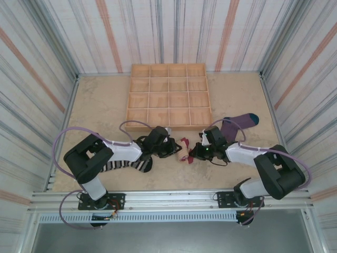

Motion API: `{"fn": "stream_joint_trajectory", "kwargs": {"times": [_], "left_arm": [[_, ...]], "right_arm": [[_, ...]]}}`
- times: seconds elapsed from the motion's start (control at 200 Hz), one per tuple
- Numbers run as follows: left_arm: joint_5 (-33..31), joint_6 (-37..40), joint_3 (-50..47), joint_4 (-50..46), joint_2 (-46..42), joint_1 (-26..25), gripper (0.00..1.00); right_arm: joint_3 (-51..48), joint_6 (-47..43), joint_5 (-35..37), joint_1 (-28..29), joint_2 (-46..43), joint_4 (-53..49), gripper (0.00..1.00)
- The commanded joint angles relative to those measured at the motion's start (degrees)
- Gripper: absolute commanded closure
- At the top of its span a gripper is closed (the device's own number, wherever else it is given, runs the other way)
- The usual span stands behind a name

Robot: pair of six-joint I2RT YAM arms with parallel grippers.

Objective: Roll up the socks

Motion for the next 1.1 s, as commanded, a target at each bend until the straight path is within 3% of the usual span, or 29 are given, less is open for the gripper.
{"fn": "stream_joint_trajectory", "kwargs": {"times": [0.0, 0.18, 0.416, 0.691, 0.756, 0.927, 1.097], "left_arm": [[2.60, 1.65, -0.79, 3.46, 0.47, 0.45, 1.00], [3.95, 1.31, -2.41, 7.17, 0.23, 0.39, 1.00], [-0.07, 0.26, -5.03, 5.22, -1.22, 0.43, 1.00], [-6.31, 0.85, -2.33, -9.64, -4.27, 0.24, 1.00], [-7.88, 0.86, -1.06, -13.29, -4.78, -0.04, 1.00], [-10.64, -1.34, 1.67, -20.42, -5.47, -0.95, 1.00], [-13.42, -3.77, 3.78, -25.17, -5.72, -2.13, 1.00]], "right_arm": [[-1.22, 1.08, 0.89, -0.33, 3.22, 2.16, 0.98], [1.56, 0.20, 2.49, -1.30, 5.83, 2.77, 1.00], [3.08, -0.14, 4.32, -1.81, 7.13, 3.30, 1.00], [0.83, -0.76, 4.50, -1.92, 2.79, 4.48, 1.00], [1.11, -2.28, 3.56, -1.70, 1.46, 3.67, 0.81], [3.15, -6.25, 10.38, 3.46, -6.06, -3.64, 0.51], [3.75, -7.02, 21.62, 12.75, -13.02, -7.34, 0.40]]}}
